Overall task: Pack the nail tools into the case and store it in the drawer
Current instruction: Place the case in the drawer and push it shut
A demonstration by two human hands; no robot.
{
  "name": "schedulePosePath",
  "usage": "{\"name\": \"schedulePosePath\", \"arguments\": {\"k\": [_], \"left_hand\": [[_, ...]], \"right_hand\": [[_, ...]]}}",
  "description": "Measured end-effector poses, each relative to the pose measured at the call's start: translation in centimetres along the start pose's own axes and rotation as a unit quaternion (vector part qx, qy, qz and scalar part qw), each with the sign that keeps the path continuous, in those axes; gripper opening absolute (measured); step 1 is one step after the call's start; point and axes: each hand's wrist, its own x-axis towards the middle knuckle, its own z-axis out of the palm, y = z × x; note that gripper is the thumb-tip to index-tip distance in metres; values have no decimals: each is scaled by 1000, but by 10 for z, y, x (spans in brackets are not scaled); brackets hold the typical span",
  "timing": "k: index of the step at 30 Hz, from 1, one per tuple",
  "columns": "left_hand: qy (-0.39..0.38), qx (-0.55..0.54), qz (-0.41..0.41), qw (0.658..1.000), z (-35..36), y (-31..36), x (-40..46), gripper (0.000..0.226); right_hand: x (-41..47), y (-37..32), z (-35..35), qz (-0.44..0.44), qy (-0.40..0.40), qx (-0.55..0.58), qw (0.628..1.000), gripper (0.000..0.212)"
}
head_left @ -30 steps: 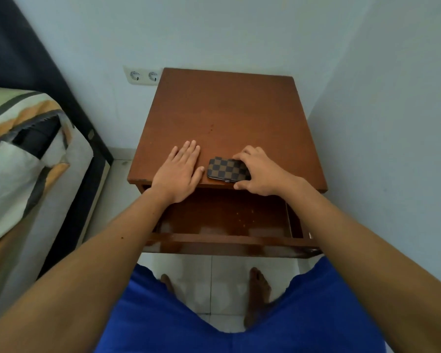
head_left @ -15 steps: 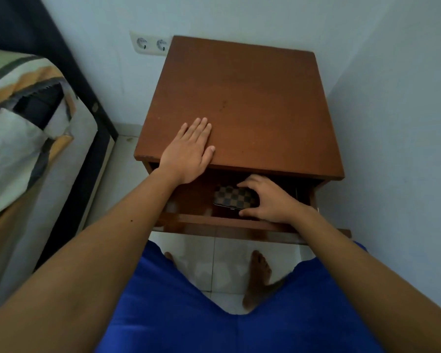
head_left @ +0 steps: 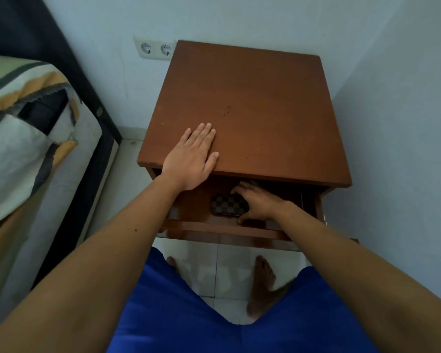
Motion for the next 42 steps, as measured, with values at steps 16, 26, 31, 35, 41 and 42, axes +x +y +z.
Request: {"name": "schedulePosePath", "arguments": {"k": [16, 26, 31, 35, 41, 42], "left_hand": [[-4, 6, -8, 1000, 0, 2, 0, 69], [-15, -13, -13, 1000, -1, 2, 1, 69], [-12, -13, -22, 1000, 1, 3, 0, 68], [-4, -11, -19, 1000, 4, 3, -1, 67], [-3, -5, -17, 1000, 7, 2, -1, 67], [-3, -6, -18, 1000, 6, 2, 0, 67]], "right_hand": [[-122, -37, -2, -86, 328, -41, 940, 123], [-94, -29, -24, 41, 300, -127, 944, 137], [-75, -23, -30, 39, 340, -108, 933, 108], [-65, -21, -32, 41, 393, -103, 913, 75], [-56, -15, -33, 48, 428, -66, 900, 56], [-56, -15, -33, 50, 428, -65, 900, 56]]}}
